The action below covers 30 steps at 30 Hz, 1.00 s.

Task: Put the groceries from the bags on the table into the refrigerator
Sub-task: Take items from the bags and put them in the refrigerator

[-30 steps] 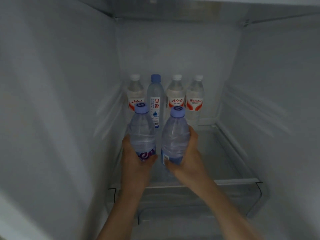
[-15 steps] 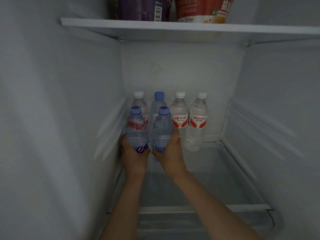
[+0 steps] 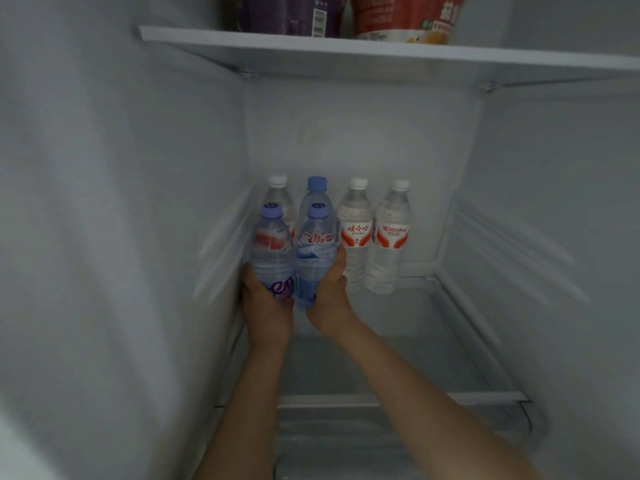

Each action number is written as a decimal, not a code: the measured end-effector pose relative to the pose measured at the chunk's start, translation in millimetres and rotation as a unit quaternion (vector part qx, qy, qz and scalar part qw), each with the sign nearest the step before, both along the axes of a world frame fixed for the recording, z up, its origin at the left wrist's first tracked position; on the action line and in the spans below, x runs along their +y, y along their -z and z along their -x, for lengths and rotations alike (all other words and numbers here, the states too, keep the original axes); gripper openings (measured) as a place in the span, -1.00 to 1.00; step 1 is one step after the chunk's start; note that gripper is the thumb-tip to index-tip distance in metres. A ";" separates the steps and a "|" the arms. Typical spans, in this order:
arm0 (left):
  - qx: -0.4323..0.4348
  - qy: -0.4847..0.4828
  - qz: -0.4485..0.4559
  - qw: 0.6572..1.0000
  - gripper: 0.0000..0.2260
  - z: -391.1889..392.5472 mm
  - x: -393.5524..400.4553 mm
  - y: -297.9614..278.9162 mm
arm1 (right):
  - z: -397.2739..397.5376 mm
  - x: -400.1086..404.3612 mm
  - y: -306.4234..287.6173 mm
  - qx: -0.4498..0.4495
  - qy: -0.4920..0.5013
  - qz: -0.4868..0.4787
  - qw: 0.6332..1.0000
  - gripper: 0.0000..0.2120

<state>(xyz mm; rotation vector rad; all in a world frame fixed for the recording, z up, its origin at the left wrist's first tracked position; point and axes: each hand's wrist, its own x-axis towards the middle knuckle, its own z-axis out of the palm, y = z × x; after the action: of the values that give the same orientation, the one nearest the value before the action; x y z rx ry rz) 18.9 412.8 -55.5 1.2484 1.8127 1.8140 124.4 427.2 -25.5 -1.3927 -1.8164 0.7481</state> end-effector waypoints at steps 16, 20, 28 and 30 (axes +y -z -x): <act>-0.044 0.144 0.014 0.988 -0.73 -62.9 -138.3 -11.6 | -67.1 -121.1 11.8 -0.046 0.050 -0.162 0.984 -0.47; -0.023 0.198 -0.037 0.979 -0.80 -76.8 -169.5 0.4 | -99.4 -180.9 34.3 -0.027 0.115 -0.147 0.982 -0.55; 0.020 0.353 0.006 0.935 -0.81 -133.0 -236.4 43.3 | -161.5 -287.4 71.3 -0.056 0.209 -0.142 0.966 -0.67; 0.030 0.392 0.027 0.919 -0.80 -145.7 -256.8 55.9 | -174.3 -317.3 80.6 -0.050 0.227 -0.125 0.965 -0.67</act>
<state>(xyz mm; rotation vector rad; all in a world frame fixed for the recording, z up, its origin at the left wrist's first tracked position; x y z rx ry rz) 164.6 156.1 -111.4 1.6904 1.1013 1.2612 298.7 109.9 -106.1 -1.6126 -1.5141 0.2074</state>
